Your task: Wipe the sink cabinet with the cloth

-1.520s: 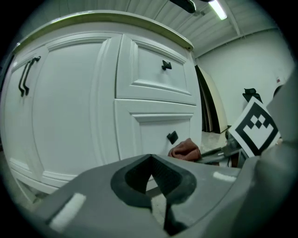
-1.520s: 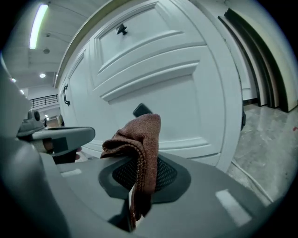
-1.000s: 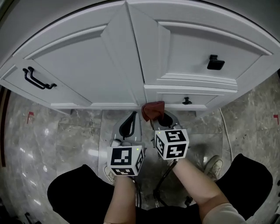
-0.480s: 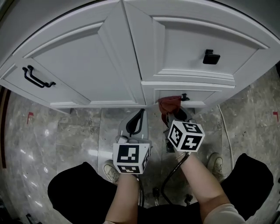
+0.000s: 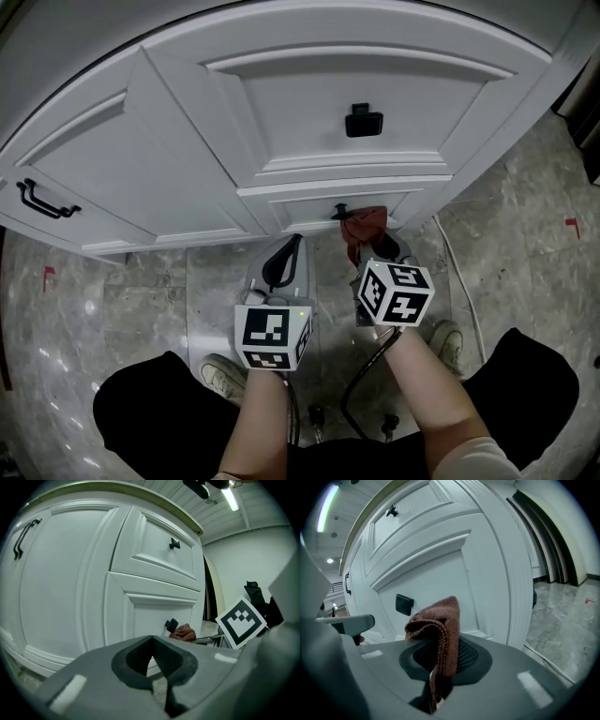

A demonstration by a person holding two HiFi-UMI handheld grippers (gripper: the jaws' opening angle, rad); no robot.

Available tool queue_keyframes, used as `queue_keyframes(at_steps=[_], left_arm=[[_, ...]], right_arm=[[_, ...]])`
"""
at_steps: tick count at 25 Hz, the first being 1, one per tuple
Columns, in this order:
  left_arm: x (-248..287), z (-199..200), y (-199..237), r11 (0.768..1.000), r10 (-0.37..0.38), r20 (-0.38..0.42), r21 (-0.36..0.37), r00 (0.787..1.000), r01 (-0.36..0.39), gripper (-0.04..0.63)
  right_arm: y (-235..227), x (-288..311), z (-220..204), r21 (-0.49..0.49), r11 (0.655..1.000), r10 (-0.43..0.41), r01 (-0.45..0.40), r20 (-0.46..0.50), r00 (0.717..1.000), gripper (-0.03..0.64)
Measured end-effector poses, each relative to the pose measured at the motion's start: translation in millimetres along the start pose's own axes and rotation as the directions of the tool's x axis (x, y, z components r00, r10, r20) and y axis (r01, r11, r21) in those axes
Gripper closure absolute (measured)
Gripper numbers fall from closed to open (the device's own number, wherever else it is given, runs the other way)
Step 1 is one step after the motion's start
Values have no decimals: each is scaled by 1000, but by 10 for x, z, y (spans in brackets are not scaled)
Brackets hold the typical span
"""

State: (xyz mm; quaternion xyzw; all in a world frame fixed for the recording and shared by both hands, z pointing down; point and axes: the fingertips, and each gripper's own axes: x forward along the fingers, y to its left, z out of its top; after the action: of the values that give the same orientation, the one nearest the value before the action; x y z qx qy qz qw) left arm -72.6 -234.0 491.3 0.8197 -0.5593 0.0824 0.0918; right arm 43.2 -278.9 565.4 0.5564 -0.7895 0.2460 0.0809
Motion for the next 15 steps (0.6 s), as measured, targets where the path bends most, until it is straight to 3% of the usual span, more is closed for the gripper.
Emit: queue_keyframes(at_steps=[6, 11, 15], left_arm=[[188, 12, -283, 997, -35, -10, 73, 999, 36, 595], [241, 46, -421, 998, -40, -8, 44, 999, 40, 595], [176, 145, -640, 993, -82, -19, 87, 996, 83, 595]], right_arm=[[-418, -131, 96, 10, 998, -57, 57, -2, 998, 538], [-573, -261, 122, -14, 996, -92, 92, -29, 995, 537], [-602, -426, 283, 55, 991, -120, 120, -8, 993, 537]])
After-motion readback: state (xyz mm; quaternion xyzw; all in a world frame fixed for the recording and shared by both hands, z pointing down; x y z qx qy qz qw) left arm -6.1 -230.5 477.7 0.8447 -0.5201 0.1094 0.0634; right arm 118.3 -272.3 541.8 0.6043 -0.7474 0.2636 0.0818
